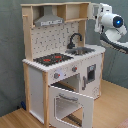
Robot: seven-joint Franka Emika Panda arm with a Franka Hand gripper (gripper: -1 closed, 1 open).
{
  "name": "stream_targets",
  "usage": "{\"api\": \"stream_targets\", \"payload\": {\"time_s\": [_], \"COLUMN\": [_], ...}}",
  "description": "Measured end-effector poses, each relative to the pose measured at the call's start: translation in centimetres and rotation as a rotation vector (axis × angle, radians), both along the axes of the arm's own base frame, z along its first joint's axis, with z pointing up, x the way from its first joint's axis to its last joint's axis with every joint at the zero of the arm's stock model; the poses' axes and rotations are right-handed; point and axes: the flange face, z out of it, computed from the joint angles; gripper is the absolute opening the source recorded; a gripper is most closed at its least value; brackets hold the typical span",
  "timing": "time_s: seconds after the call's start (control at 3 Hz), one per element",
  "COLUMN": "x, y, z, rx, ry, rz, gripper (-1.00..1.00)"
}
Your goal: Play with the kitchen
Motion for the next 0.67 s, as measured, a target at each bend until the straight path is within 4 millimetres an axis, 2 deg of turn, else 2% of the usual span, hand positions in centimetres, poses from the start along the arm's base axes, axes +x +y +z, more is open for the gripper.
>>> {"api": "stream_targets", "payload": {"time_s": [0.33, 0.67], "x": [-0.84, -0.87], "y": [2.18, 2.24], "z": [-0.17, -0.18], "rx": [0.002, 0.002], "ry": [-0.002, -0.002], "rz": [0.084, 0.085], "gripper": [-1.00, 1.00]}}
